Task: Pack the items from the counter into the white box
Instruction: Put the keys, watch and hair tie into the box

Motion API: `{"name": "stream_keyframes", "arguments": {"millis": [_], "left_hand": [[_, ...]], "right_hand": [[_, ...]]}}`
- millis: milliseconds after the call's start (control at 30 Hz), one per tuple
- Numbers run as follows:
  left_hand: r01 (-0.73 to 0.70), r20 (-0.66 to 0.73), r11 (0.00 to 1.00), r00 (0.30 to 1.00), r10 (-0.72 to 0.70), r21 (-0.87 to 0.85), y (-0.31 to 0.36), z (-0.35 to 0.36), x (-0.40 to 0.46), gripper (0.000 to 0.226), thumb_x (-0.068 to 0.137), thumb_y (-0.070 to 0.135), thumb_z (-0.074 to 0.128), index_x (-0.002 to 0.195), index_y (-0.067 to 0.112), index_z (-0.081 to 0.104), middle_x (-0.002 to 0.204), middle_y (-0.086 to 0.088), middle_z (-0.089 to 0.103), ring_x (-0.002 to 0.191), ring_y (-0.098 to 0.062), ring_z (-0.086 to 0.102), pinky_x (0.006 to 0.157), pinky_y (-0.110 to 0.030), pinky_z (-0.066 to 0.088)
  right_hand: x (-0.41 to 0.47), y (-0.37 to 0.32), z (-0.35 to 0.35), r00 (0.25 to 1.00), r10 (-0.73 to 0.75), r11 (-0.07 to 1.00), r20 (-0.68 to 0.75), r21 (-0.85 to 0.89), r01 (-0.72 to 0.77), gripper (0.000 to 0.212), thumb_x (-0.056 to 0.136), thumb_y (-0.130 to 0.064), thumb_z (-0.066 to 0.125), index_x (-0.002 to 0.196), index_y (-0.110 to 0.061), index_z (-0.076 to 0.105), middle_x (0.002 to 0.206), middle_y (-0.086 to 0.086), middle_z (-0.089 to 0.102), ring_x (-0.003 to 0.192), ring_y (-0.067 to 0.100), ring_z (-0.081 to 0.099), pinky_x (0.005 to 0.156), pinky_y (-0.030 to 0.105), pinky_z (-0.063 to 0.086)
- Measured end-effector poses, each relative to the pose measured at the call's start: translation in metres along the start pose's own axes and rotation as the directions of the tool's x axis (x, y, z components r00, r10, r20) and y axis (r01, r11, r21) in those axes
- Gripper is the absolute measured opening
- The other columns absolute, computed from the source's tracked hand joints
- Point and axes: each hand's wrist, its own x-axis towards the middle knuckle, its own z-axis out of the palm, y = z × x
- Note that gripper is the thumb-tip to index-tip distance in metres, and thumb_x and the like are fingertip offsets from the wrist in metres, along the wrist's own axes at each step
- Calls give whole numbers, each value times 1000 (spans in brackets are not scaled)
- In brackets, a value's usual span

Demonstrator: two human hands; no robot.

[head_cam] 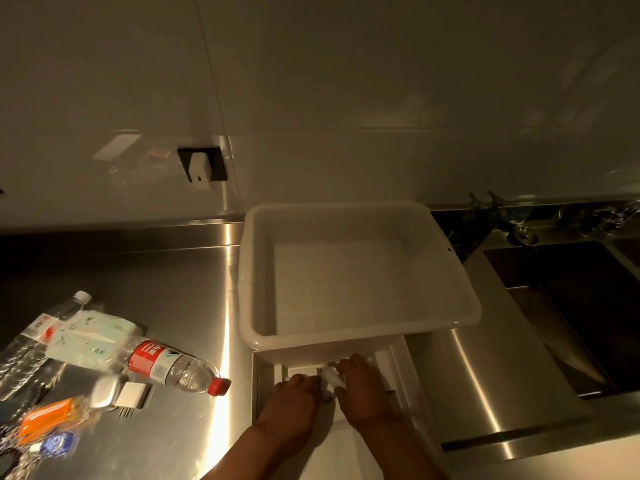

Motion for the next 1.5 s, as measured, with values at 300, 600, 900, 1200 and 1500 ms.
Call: {"name": "stream_keyframes", "arguments": {"millis": [300, 600, 900, 1200, 1500], "left_hand": [[-7, -83, 999, 996, 11, 51, -5, -6, -7, 42, 93, 15, 44, 133, 18, 56, 131, -3, 56, 122, -24, 47, 103, -42, 39], [-27, -334, 993, 941, 64, 114, -24, -35, -41, 38, 97, 17, 48, 132, 23, 60, 130, 1, 59, 124, -19, 46, 112, -36, 26], [127, -488, 992, 867, -104, 15, -92, -52, -105, 35, 89, 28, 51, 122, 28, 63, 126, 5, 60, 122, -20, 48, 107, -36, 34], [383, -464, 913, 790, -401, -138, -197, -24, -191, 27, 86, 34, 51, 107, 26, 65, 114, 2, 61, 113, -25, 52, 97, -41, 41], [569, -348, 770, 687, -638, -287, -304, 12, -278, 34, 87, 27, 61, 121, 29, 63, 125, 6, 58, 118, -21, 51, 98, -36, 44]], "right_hand": [[-8, 7, 4, 999, -41, 998, -7, 44, 41, 26, 91, -5, 54, 110, -14, 69, 114, 3, 62, 108, 18, 57, 91, 19, 38], [-2, -51, -6, 983, -165, 976, -82, 127, 174, 14, 89, -16, 62, 95, -29, 63, 100, -14, 58, 88, 5, 57, 77, 21, 45], [11, -148, 11, 918, -349, 923, -189, 97, 372, 19, 91, -22, 55, 106, -33, 62, 108, -18, 56, 96, 1, 56, 80, 23, 50], [20, -241, 72, 858, -510, 848, -62, 130, 513, 30, 83, -26, 46, 110, -34, 59, 111, -18, 52, 99, 6, 55, 84, 23, 51], [20, -319, 149, 768, -608, 794, 200, 130, 594, 46, 86, -33, 54, 131, -41, 48, 135, -22, 45, 125, 4, 44, 109, 25, 39]]}}
